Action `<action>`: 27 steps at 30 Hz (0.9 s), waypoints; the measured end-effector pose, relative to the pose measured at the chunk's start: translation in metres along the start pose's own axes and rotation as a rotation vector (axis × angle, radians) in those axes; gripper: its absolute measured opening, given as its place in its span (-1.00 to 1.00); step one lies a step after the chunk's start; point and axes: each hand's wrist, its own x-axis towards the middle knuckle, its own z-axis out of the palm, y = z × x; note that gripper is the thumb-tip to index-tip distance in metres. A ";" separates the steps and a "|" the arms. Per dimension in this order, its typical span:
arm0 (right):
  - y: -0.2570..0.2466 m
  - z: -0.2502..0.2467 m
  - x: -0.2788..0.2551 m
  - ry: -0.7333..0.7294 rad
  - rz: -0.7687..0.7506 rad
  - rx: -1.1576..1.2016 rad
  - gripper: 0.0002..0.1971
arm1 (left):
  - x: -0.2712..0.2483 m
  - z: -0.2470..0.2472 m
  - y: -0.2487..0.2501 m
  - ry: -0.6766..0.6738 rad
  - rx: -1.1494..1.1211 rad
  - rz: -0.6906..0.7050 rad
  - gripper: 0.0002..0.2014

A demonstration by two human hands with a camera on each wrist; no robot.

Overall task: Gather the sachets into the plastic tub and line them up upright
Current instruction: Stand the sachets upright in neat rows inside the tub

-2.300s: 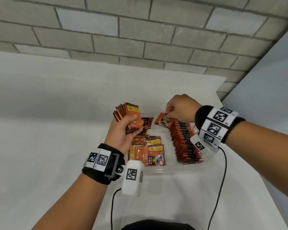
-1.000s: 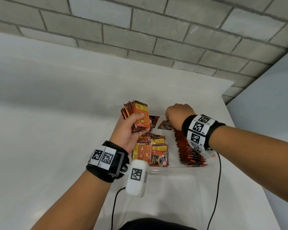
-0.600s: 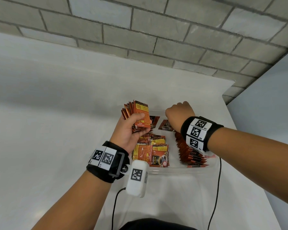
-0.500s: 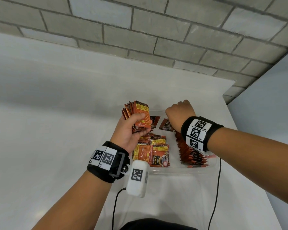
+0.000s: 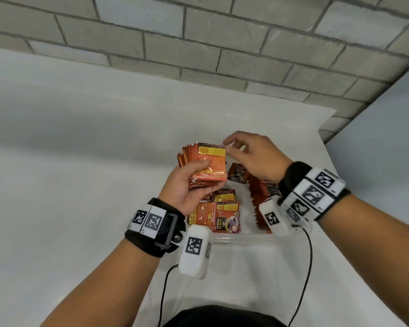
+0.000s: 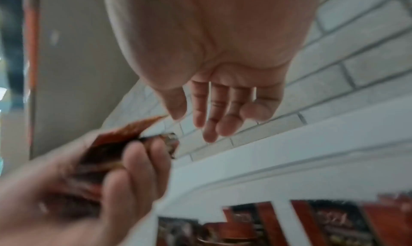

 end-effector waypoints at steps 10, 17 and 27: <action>0.006 0.000 -0.049 0.087 -0.001 0.487 -0.54 | -0.008 0.013 -0.013 -0.081 0.161 -0.078 -0.79; 0.006 -0.002 -0.072 0.486 -0.170 0.390 -0.84 | -0.008 0.014 -0.019 -0.072 0.107 -0.057 -0.70; 0.007 0.018 -0.076 0.314 -0.244 0.176 -0.75 | -0.010 0.013 -0.028 -0.087 0.114 0.051 -0.65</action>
